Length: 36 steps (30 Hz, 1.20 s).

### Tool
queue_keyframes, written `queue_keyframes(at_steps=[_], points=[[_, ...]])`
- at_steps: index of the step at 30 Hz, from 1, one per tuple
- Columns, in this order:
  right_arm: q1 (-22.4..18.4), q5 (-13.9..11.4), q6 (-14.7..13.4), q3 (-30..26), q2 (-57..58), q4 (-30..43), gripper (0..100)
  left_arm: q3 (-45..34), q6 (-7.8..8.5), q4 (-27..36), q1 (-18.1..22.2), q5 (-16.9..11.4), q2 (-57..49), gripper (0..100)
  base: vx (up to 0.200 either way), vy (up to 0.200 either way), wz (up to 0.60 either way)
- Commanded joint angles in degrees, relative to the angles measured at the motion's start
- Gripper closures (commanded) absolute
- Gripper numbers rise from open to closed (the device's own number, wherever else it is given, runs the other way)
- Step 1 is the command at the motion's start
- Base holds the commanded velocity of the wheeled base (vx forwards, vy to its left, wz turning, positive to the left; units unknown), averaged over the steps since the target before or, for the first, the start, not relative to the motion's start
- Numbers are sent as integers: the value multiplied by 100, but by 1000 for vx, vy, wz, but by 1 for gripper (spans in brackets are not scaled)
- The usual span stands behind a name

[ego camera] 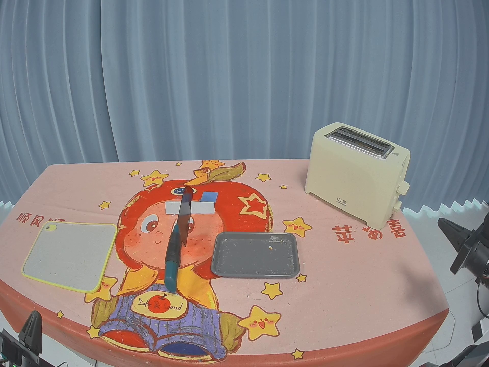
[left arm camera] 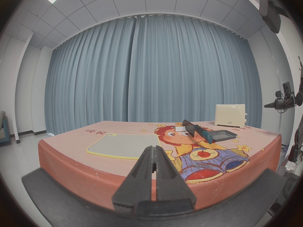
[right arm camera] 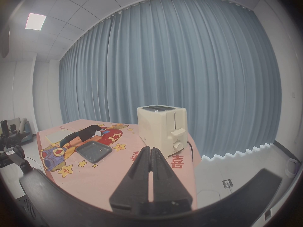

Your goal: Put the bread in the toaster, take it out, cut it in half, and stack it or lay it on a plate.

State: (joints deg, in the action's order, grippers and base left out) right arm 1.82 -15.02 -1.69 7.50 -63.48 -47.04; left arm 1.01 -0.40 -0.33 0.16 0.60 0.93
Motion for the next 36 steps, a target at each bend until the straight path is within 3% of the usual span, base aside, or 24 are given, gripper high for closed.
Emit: queue_keyframes(at_steps=[1,16,19,22,36], points=[[47,-1,-15,-38,-306,-7,100,-101,-4,-2,2,2,-93,100,0,0,0],[-76,69,29,683,-1738,-24,100,-101,-4,-2,2,2,-93,100,0,0,0],[-173,69,213,744,-1967,-59,100,-101,-4,-2,2,2,-93,100,0,0,0],[-331,52,398,859,-2072,-77,100,-101,-4,-2,2,2,-93,100,0,0,0],[-551,25,424,1105,-2169,-24,100,-101,-4,-2,2,2,-93,100,0,0,0]])
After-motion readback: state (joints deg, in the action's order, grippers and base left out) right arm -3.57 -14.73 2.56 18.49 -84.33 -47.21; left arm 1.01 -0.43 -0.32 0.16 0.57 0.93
